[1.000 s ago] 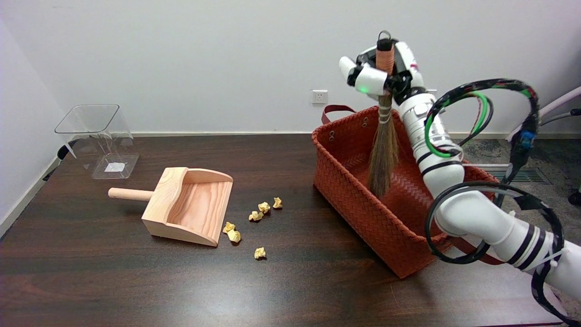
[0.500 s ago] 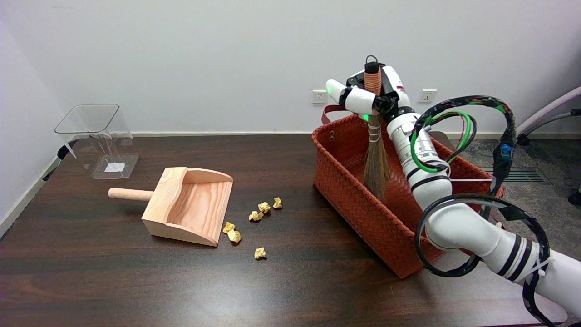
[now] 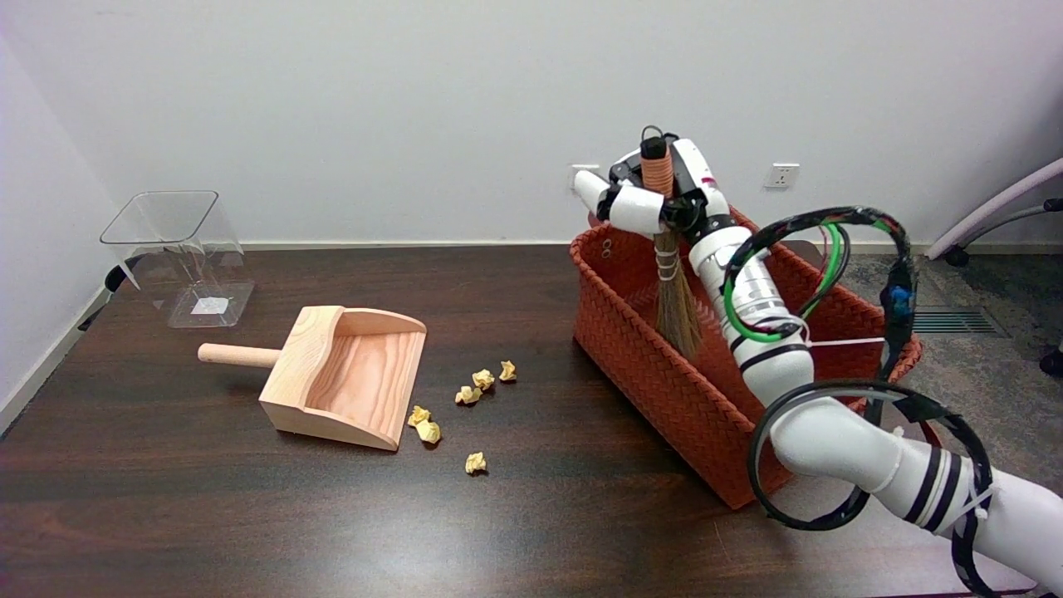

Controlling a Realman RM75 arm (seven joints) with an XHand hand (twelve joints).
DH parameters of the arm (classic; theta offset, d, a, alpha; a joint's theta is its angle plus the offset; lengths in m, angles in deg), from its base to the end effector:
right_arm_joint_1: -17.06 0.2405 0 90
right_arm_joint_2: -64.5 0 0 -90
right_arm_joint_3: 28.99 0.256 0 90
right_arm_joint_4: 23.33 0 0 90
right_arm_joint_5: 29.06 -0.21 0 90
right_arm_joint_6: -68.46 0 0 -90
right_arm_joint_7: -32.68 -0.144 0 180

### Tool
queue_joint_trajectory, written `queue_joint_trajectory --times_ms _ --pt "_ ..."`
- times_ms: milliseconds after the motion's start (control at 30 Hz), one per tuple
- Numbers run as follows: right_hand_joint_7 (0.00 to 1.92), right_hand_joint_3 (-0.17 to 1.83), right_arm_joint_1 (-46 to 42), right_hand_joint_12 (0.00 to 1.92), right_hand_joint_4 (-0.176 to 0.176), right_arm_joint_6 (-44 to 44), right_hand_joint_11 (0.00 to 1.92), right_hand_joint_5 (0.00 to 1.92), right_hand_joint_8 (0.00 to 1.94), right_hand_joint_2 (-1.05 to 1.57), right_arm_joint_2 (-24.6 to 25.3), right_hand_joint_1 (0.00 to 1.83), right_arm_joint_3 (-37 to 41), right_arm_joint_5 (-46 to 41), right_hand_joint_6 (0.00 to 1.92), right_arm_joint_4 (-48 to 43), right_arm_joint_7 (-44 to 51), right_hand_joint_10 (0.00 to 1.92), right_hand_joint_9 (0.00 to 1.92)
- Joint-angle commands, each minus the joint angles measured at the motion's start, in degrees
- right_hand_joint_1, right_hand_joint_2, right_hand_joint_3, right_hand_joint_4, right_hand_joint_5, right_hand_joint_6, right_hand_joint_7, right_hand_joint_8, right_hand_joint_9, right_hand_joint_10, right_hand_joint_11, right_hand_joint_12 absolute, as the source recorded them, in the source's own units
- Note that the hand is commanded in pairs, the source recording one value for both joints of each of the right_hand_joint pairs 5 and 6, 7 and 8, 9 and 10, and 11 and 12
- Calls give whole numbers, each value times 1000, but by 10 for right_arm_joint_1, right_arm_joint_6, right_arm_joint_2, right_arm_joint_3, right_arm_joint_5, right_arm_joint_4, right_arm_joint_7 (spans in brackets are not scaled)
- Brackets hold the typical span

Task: Place the broom in the basket.

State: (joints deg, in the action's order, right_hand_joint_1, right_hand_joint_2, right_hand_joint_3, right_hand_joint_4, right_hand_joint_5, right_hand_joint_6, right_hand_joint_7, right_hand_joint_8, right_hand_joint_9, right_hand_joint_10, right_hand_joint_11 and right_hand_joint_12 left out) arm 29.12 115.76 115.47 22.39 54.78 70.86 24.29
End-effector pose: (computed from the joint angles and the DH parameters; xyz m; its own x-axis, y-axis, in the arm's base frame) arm -0.1897 -0.3535 0.3094 0.3504 0.2258 0.9090 -0.8957 -0.2031 0.3957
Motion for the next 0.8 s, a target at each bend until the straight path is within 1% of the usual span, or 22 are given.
queue_joint_trajectory --times_ms 33,67,100,133,167,200,233,267,300,333,367,400,433,500,533,600,800 --pt "1920 680 -21 1920 0 11 1920 1920 1920 1062 4 1090 -18 80 1920 -92 -38 1920 1920" --pt "1920 690 -21 1920 0 18 1920 1920 1920 1087 4 1067 -19 81 1920 -102 -50 1920 1920" --pt "1889 807 -22 1793 0 23 1793 1793 1889 967 4 1083 -20 85 1793 -109 -60 1793 1793" --pt "1724 1362 -22 1472 0 27 1472 1472 1724 487 4 1155 -20 88 1472 -113 -65 1472 1472" --pt "1439 1764 -23 1089 0 34 1089 1089 1439 -83 4 1208 -21 95 1089 -119 -72 1089 1089" --pt "1093 1833 -24 656 0 39 656 656 1093 -482 4 1212 -21 101 656 -123 -76 656 656" --pt "832 1828 -24 312 0 42 312 312 832 -628 4 1200 -21 104 312 -126 -78 312 312" --pt "649 1691 -25 134 0 46 134 134 649 -567 4 1179 -20 106 134 -128 -81 134 134" --pt "439 1467 -25 36 0 48 36 36 439 -461 4 1149 -19 106 36 -129 -82 36 36" --pt "302 1512 -25 41 0 51 41 41 302 -475 4 1139 -19 106 41 -131 -82 41 41" --pt "227 1616 -26 56 0 53 56 56 227 -543 4 1132 -18 106 56 -132 -82 56 56" --pt "153 1625 -26 69 0 54 69 69 153 -652 4 1114 -17 106 69 -132 -82 69 69" --pt "91 1583 -28 79 0 56 79 79 91 -735 4 1101 -16 106 79 -133 -82 79 79" --pt "9 1533 -28 85 0 59 85 85 9 -846 4 1075 -16 106 85 -132 -82 85 85" --pt "1 1523 -29 85 0 61 85 85 1 -865 4 1065 -15 107 85 -130 -84 85 85" --pt "0 1443 -31 85 0 67 85 85 0 -871 4 1055 -14 108 85 -127 -88 85 85" --pt "0 1386 -40 85 0 75 85 85 0 -864 4 1043 20 121 85 -104 -96 85 85"
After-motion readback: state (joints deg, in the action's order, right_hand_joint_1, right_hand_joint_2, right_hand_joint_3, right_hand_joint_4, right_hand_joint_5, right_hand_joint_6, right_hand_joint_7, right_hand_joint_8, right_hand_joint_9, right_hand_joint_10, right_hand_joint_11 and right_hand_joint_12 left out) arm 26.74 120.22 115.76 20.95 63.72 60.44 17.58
